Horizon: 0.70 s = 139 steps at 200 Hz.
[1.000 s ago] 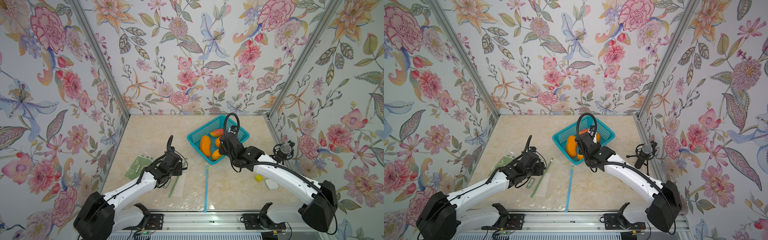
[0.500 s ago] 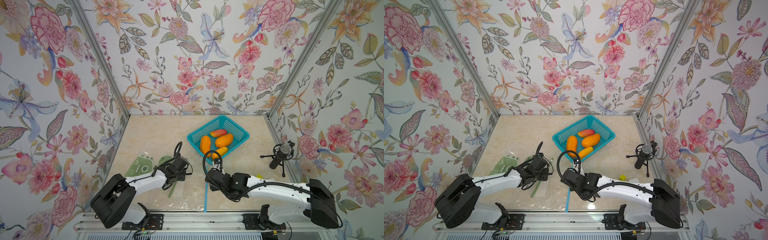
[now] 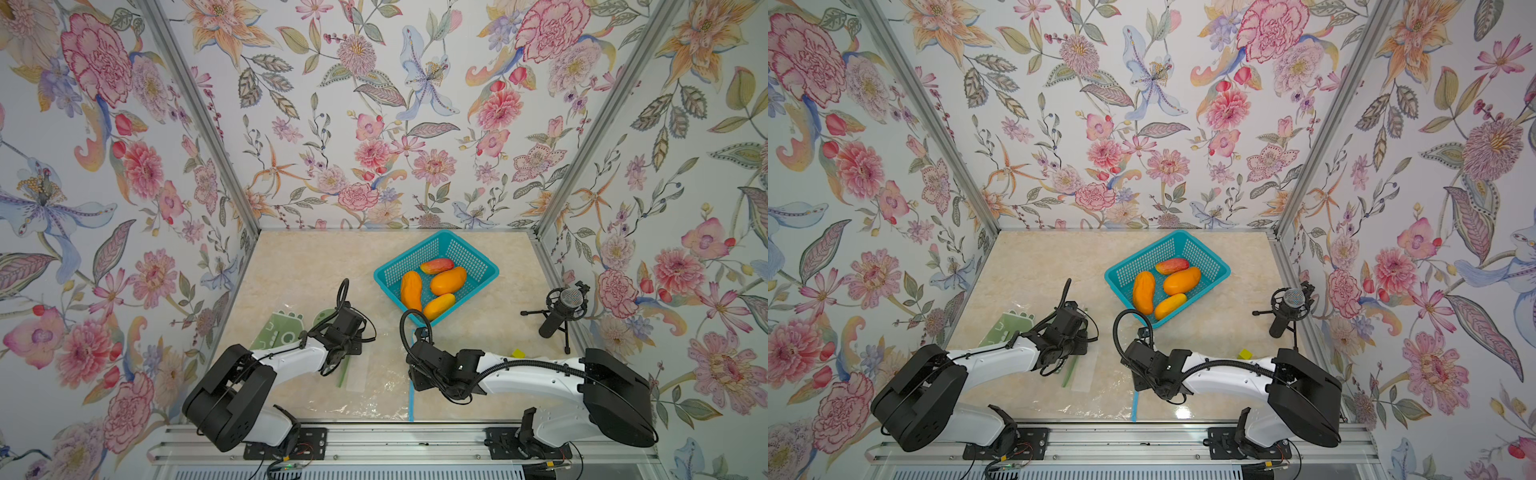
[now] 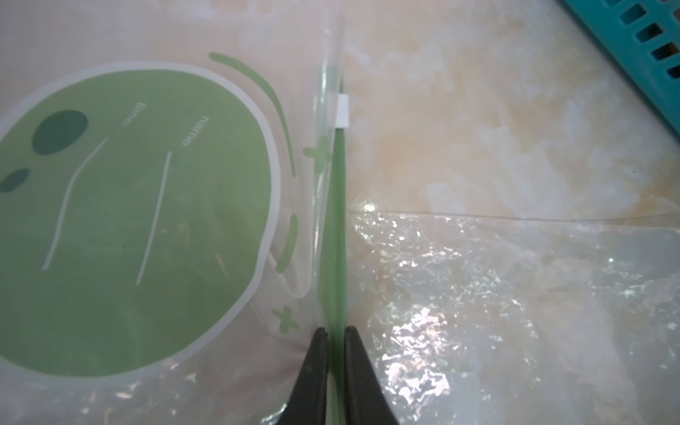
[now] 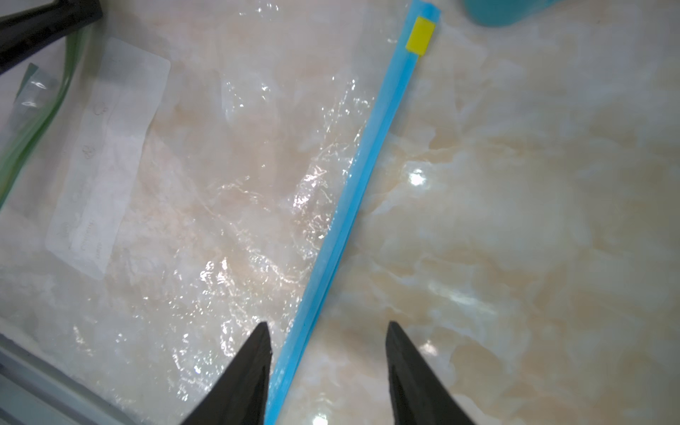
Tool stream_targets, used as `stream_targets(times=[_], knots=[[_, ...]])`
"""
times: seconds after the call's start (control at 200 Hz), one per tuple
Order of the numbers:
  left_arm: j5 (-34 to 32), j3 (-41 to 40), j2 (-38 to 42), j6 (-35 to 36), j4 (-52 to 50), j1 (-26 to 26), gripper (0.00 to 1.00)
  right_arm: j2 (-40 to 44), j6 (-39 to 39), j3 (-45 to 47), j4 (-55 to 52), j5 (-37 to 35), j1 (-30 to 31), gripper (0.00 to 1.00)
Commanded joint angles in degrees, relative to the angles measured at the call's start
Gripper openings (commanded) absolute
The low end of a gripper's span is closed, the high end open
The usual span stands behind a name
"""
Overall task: Place the mango in a zip-top bag and seal the zipper
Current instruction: Adjust the zipper food storage bag at the center of the board.
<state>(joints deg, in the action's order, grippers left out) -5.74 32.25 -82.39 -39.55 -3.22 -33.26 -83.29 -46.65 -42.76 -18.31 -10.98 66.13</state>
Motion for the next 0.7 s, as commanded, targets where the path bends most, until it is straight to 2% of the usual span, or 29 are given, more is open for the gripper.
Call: stream_targets(times=[0.0,0.095,0.205,0.305,0.435,0.57,0.691], knots=[[1.3,0.5,-1.3,2.0,0.1,2.3,0.01,-2.3,1.9,-0.2,3.3,3.3,-1.2,0.46],[1.9,2.0,-1.8,3.9,0.4,4.2,0.00,-4.2,2.9,-0.6,4.7,4.4,-2.1,0.44],[2.1,3.6,-0.7,6.0,0.3,7.1,0.00,-6.6,4.1,-1.7,5.7,5.1,-3.4,0.38],[1.8,5.8,0.9,8.3,-1.3,9.8,0.00,-8.6,5.6,-3.0,6.4,5.4,-4.3,0.28],[1.7,9.3,3.7,11.0,-3.4,13.6,0.00,-12.2,7.9,-6.2,7.3,6.6,-5.5,0.22],[2.0,13.0,6.0,13.2,-5.0,16.2,0.00,-17.0,10.8,-11.8,7.4,8.3,-7.3,0.09],[2.8,16.0,6.8,14.5,-6.1,17.8,0.00,-20.4,12.6,-16.6,7.4,8.4,-8.8,0.07]])
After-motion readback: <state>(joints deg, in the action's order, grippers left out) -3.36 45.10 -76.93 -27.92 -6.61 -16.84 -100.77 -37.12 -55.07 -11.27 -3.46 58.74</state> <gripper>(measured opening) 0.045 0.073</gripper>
